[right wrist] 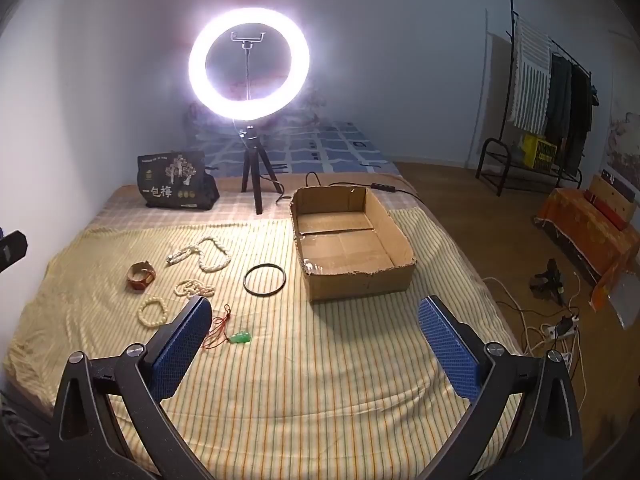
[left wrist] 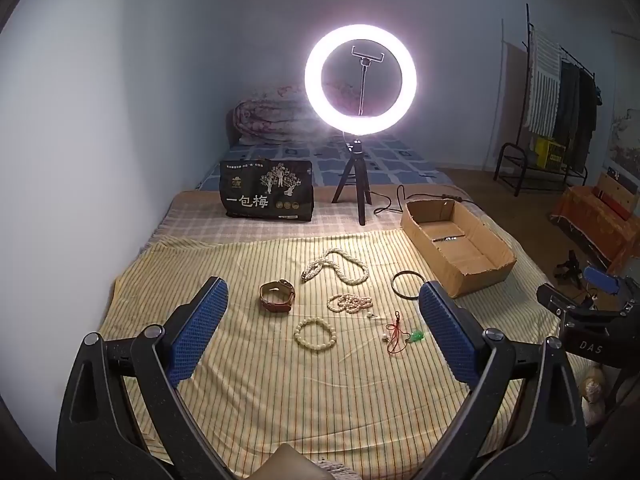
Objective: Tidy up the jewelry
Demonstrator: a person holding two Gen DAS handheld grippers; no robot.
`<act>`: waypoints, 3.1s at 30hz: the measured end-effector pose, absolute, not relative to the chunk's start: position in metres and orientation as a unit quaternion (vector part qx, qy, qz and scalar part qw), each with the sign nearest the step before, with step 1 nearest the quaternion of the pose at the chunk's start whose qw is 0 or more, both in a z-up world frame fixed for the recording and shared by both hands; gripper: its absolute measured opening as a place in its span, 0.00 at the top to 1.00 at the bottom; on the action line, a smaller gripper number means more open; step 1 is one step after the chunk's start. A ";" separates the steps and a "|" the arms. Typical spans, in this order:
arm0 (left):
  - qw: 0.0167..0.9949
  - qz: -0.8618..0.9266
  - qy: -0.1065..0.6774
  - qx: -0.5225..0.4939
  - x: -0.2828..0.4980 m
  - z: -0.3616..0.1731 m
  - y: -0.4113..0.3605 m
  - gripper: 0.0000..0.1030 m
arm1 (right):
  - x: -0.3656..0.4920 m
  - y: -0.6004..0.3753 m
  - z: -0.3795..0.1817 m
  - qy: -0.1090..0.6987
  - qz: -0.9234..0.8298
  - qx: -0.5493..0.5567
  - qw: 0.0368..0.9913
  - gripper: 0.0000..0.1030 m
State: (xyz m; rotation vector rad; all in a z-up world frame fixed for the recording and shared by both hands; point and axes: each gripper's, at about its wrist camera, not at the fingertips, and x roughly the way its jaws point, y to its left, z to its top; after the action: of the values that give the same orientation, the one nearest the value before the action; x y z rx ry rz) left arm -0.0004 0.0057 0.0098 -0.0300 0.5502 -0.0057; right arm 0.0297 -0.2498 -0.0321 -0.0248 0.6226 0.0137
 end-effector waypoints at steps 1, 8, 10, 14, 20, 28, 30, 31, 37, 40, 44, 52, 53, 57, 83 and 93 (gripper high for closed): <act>0.963 -0.002 0.269 -0.014 -0.003 0.010 0.004 0.05 | 0.030 -0.250 -0.033 0.306 0.007 -0.012 0.952 0.01; 0.965 0.000 0.262 -0.017 -0.006 0.010 0.004 0.05 | 0.030 -0.249 -0.032 0.305 0.009 -0.011 0.952 0.01; 0.965 0.001 0.260 -0.018 -0.006 0.010 0.005 0.05 | 0.030 -0.248 -0.032 0.305 0.009 -0.011 0.952 0.01; 0.966 0.001 0.259 -0.019 -0.007 0.011 0.005 0.05 | 0.030 -0.248 -0.032 0.306 0.009 -0.010 0.952 0.01; 0.966 0.001 0.259 -0.019 -0.006 0.012 0.006 0.05 | 0.030 -0.249 -0.032 0.306 0.010 -0.009 0.952 0.01; 0.966 0.001 0.259 -0.019 -0.006 0.012 0.006 0.05 | 0.030 -0.248 -0.033 0.306 0.010 -0.010 0.952 0.01; 0.966 0.001 0.259 -0.018 -0.006 0.013 0.007 0.05 | 0.030 -0.248 -0.033 0.306 0.011 -0.009 0.952 0.01; 0.966 0.001 0.258 -0.019 -0.007 0.013 0.007 0.05 | 0.030 -0.248 -0.033 0.307 0.011 -0.010 0.952 0.01; 0.966 0.001 0.258 -0.018 -0.007 0.014 0.007 0.05 | 0.030 -0.247 -0.033 0.307 0.010 -0.010 0.952 0.01; 0.966 0.001 0.258 -0.019 -0.007 0.014 0.007 0.05 | 0.030 -0.247 -0.033 0.306 0.010 -0.010 0.952 0.01; 0.966 0.001 0.257 -0.019 -0.007 0.014 0.008 0.05 | 0.030 -0.247 -0.033 0.307 0.010 -0.010 0.952 0.01; 0.966 0.001 0.258 -0.019 -0.008 0.013 0.007 0.05 | 0.030 -0.247 -0.033 0.306 0.010 -0.011 0.952 0.01; 0.966 0.001 0.257 -0.018 -0.008 0.013 0.007 0.05 | 0.030 -0.247 -0.033 0.306 0.010 -0.011 0.952 0.01; 0.966 0.001 0.257 -0.018 -0.008 0.013 0.007 0.05 | 0.030 -0.247 -0.032 0.306 0.009 -0.011 0.952 0.01; 0.942 0.022 0.334 -0.013 0.044 -0.017 0.045 0.05 | 0.066 -0.250 -0.059 0.384 0.010 0.004 0.923 0.01; 0.935 0.001 0.351 -0.053 0.083 -0.022 0.067 0.05 | 0.086 -0.222 -0.042 0.355 0.054 -0.034 0.933 0.01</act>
State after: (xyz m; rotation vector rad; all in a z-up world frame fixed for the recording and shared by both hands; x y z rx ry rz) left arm 0.0833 0.0668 -0.0222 -0.1082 0.7180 0.0022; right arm 0.0858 -0.2221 -0.0418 -0.0697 0.7266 0.1105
